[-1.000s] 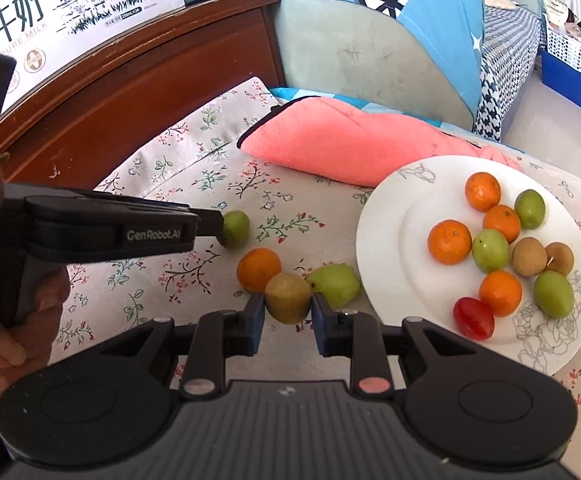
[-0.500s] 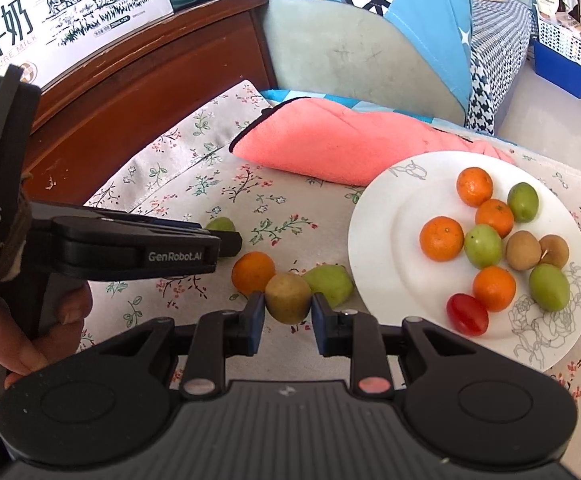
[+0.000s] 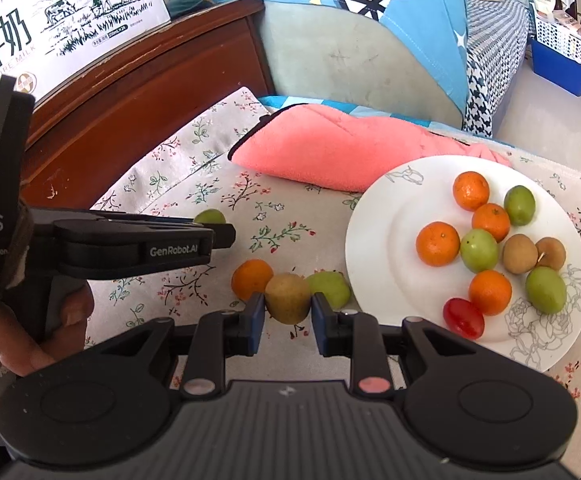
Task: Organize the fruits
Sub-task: 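Lift the green fruit and kiwi and carry both toward the white plate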
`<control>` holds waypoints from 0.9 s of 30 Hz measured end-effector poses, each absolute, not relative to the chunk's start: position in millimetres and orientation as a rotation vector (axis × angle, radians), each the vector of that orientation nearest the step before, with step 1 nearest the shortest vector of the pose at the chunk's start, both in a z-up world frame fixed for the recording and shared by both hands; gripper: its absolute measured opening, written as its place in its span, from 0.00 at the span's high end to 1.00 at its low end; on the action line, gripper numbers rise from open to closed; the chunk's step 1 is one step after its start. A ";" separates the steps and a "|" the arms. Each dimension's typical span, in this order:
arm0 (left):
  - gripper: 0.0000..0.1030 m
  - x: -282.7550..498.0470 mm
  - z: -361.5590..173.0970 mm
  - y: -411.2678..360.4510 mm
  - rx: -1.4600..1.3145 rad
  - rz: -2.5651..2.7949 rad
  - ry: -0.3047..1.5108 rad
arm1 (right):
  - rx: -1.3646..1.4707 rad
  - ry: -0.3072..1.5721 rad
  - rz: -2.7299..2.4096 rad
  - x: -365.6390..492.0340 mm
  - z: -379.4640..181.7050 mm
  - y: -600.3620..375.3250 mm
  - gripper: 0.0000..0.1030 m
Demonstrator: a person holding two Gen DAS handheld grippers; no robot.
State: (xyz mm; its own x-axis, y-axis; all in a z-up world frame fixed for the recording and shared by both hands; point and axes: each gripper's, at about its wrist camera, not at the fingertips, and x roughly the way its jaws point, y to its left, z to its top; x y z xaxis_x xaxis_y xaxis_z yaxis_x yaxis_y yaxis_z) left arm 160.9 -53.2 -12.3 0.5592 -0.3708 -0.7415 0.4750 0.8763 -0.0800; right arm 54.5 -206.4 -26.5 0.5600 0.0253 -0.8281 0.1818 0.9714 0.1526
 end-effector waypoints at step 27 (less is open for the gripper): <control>0.76 148.6 15.5 -104.0 0.076 -0.619 0.767 | 0.391 0.842 -0.291 51.8 25.0 -311.3 0.75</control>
State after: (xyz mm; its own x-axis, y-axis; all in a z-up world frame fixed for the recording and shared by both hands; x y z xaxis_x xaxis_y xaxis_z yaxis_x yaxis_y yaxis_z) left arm 148.6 -104.0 15.5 0.5527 -0.4961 -0.6697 0.5498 0.8209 -0.1543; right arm 51.8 -311.3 25.0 0.6338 -0.0950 -0.7677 0.3993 0.8902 0.2195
